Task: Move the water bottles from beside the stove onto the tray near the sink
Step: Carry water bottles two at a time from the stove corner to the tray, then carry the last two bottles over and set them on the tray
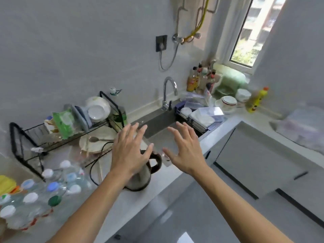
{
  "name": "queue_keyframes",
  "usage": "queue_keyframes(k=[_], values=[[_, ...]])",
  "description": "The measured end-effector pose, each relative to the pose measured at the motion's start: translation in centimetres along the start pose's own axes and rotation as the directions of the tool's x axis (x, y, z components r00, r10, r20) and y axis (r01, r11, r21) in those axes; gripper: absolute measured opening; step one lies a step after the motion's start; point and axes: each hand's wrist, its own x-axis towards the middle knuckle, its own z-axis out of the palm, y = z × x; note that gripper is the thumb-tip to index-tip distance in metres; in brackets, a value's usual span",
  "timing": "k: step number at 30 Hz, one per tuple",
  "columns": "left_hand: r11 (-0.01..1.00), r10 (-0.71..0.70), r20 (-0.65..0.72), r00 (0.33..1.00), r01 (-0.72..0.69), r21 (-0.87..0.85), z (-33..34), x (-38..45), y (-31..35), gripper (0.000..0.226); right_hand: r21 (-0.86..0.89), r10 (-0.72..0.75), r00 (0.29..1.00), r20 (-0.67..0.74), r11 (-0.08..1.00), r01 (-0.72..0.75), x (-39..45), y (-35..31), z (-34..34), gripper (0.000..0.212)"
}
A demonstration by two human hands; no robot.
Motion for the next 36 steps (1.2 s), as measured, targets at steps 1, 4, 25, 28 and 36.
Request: queue_keyframes(k=[1, 4, 25, 28, 36], values=[[0.999, 0.035, 0.014, 0.999, -0.035, -0.018, 0.9, 0.9, 3.2, 0.074, -0.017, 0.041, 0.999, -0.013, 0.999, -0.041, -1.0, 2.7, -1.7, 0.074], [0.986, 0.154, 0.049, 0.987, -0.151, -0.065, 4.1, 2.8, 13.4, 0.074, -0.064, 0.179, 0.982, -0.051, 0.981, -0.182, -5.0, 11.4, -7.1, 0.076], [0.504, 0.84, 0.052, 0.539, -0.742, -0.442, 23.8, 9.0, 72.6, 0.071, -0.096, 0.795, 0.447, -0.41, 0.45, -0.888, -32.5, 51.9, -31.6, 0.073], [0.43, 0.881, 0.058, 0.469, -0.743, -0.513, 25.9, 10.2, 80.4, 0.072, -0.09, 0.819, 0.34, -0.461, 0.338, -0.937, -34.5, 56.5, -34.5, 0.073], [0.172, 0.968, -0.048, 0.245, -0.792, -0.586, 29.2, 10.5, 98.3, 0.071, 0.014, 0.817, 0.099, -0.568, 0.13, -0.991, -40.7, 64.8, -40.6, 0.072]])
